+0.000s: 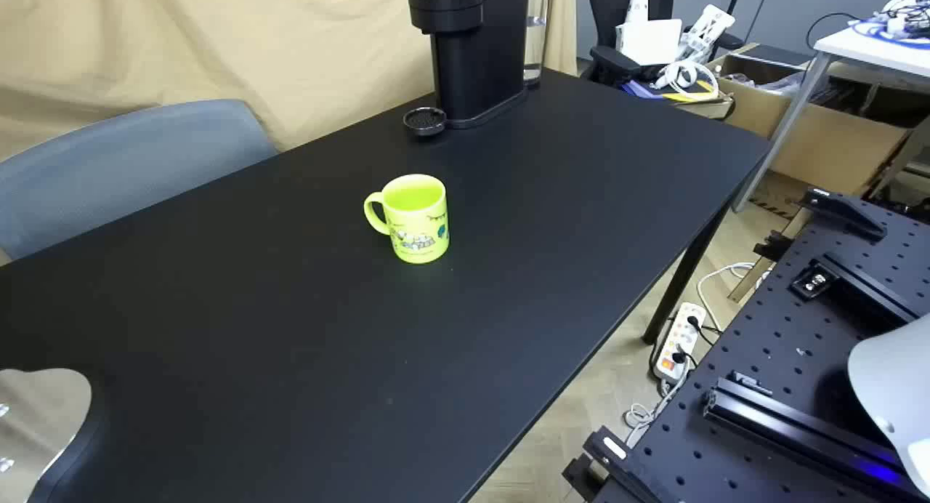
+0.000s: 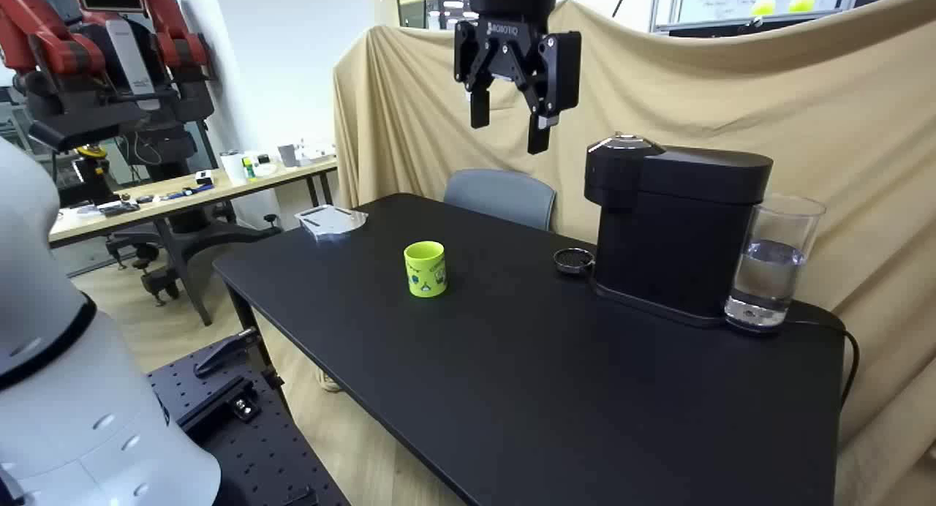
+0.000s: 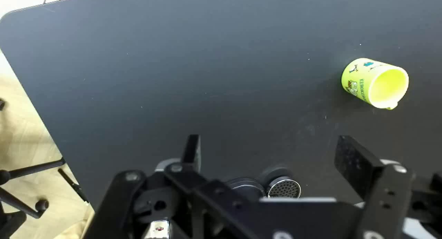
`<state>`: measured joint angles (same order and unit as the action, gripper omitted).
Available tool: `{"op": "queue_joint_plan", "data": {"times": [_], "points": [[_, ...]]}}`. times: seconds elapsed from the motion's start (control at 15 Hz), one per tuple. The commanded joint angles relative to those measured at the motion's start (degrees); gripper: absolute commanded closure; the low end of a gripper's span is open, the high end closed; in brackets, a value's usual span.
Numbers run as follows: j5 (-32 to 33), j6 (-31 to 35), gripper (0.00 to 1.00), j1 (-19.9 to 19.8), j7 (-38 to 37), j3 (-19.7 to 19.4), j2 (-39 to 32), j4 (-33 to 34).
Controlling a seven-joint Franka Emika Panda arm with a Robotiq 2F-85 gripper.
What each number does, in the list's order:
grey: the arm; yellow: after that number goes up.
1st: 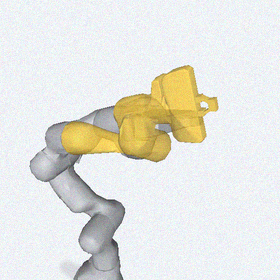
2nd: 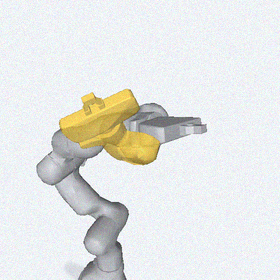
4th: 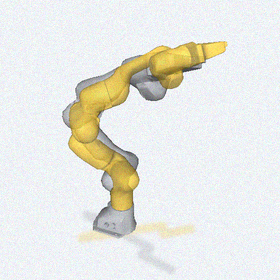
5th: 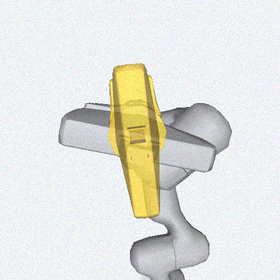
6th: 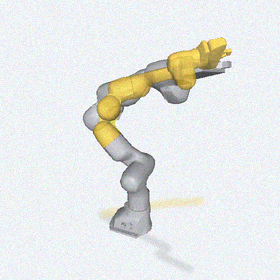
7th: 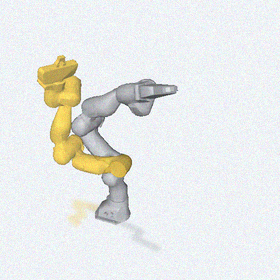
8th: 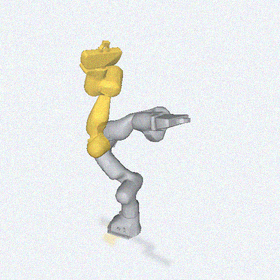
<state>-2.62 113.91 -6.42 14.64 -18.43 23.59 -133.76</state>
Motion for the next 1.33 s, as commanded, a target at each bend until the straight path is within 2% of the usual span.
{"op": "queue_joint_plan", "data": {"times": [0.0, 0.73, 1.07, 1.27], "points": [[-0.56, -0.16, 0.0, -1.33, 0.47, 1.16, -0.24, 0.14], [-0.56, -0.14, 0.0, -1.33, 0.49, 1.15, -0.23, 0.16], [1.46, 3.54, 0.0, 1.52, -0.44, 7.16, -4.0, -2.74], [2.6, 11.7, 0.0, 4.26, -1.58, 12.66, -7.73, -5.83]]}}
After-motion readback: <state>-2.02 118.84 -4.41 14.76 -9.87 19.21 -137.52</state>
